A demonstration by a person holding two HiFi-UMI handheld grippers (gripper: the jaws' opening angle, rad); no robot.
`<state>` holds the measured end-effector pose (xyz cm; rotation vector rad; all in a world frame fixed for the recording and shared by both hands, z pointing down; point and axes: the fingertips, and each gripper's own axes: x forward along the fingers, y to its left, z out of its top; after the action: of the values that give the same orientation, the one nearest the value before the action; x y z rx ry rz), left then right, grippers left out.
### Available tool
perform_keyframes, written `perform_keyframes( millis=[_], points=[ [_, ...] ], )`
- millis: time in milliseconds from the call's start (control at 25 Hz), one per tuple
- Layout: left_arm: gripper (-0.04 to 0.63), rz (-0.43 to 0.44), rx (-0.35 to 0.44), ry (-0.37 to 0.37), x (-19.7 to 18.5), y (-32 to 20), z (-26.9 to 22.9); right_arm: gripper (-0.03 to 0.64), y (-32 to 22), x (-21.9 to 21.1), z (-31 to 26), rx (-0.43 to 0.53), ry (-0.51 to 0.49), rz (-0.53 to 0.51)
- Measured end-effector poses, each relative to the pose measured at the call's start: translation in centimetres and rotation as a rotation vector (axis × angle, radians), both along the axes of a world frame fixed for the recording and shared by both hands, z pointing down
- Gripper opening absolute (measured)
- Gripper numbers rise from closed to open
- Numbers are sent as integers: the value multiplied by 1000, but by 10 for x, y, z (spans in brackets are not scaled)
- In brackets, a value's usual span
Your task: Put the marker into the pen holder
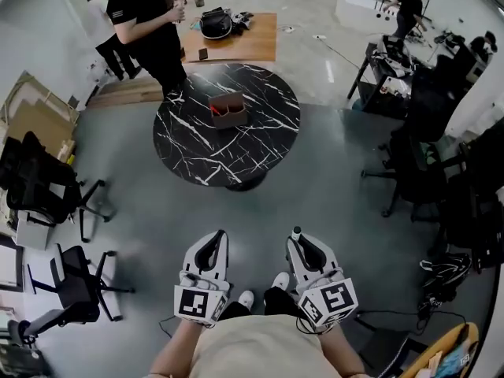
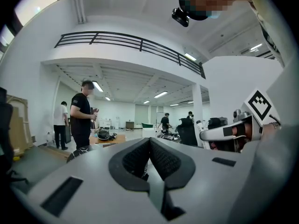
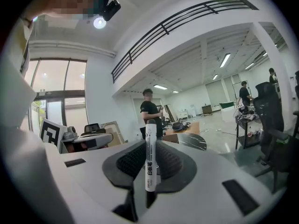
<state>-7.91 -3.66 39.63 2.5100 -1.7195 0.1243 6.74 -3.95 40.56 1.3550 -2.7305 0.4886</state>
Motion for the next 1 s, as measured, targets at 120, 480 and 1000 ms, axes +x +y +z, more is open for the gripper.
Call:
perform_keyframes(
  millis=[120,480,1000],
  points=[
    [9,-67,-10,-21,8,-13,-1,77,-24,15,2,-3,-14,-44],
    [9,-122,-13,-36,25,-44,4,77,-70,41,9,-18,-3,-82],
    [9,-42,1,51,-16,-185,19,77,-184,-9,22,-51,69,-16]
  ],
)
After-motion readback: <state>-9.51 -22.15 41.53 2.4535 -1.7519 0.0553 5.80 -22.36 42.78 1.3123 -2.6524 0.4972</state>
